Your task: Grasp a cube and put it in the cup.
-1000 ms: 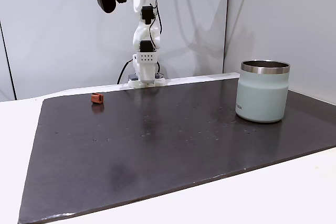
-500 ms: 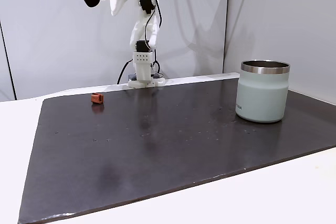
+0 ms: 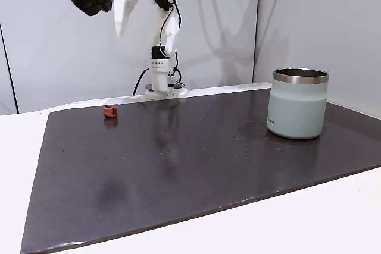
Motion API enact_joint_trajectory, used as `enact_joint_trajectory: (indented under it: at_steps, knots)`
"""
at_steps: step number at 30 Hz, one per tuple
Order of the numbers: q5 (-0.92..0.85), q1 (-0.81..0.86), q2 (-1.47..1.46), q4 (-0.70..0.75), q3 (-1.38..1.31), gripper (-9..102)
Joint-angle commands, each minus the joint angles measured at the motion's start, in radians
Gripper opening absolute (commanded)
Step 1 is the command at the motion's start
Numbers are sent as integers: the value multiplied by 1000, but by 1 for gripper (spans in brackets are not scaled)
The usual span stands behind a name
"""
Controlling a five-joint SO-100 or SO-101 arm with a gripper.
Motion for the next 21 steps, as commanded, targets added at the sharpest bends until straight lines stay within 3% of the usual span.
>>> enact_joint_trajectory:
  at_steps: [1, 9, 21]
  knots:
    - [-35, 40, -14, 6, 17, 0]
    - [-21, 100, -87, 12, 69, 0]
    - [158, 118, -71, 3, 101, 0]
